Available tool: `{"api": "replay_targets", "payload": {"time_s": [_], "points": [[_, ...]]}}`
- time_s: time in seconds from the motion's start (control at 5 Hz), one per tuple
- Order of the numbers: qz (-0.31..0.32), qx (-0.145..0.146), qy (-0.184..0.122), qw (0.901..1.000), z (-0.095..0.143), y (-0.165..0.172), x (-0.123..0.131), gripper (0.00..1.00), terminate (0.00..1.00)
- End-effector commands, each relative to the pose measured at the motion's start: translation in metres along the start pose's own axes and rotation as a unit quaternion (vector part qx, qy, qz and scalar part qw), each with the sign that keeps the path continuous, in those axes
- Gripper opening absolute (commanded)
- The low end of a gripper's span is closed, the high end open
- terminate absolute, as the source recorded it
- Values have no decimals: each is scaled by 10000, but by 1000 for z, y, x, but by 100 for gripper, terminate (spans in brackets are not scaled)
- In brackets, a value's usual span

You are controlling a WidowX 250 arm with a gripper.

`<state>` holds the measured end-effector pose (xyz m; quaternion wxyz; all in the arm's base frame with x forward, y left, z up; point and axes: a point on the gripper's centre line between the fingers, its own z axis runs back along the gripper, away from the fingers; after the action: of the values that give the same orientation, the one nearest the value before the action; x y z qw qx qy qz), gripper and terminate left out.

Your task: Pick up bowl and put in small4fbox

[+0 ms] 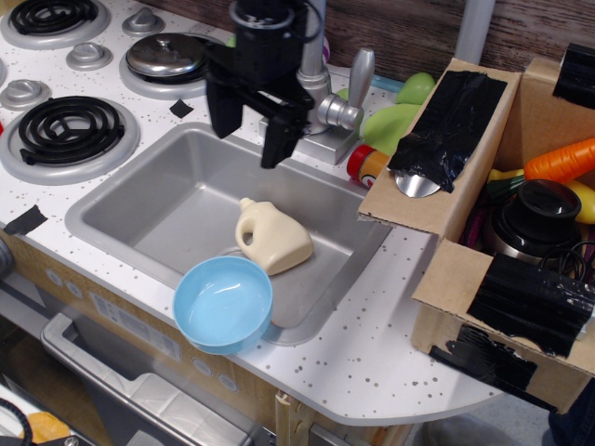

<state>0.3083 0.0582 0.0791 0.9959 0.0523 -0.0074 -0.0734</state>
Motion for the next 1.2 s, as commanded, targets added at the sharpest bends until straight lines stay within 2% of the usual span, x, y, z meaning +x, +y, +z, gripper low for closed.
{"api": "replay_targets", "payload": {"time_s": [0.0,0.6,0.8,1.0], "points": [[-150,-318,-599,9976,22,0,-31,100,0],[30,-715,-969,9927,-11,-13,-79,100,0],[109,-894,-1084,9900,-35,-16,-85,100,0],[115,-879,-1202,9888,-50,-18,-86,100,0]]}}
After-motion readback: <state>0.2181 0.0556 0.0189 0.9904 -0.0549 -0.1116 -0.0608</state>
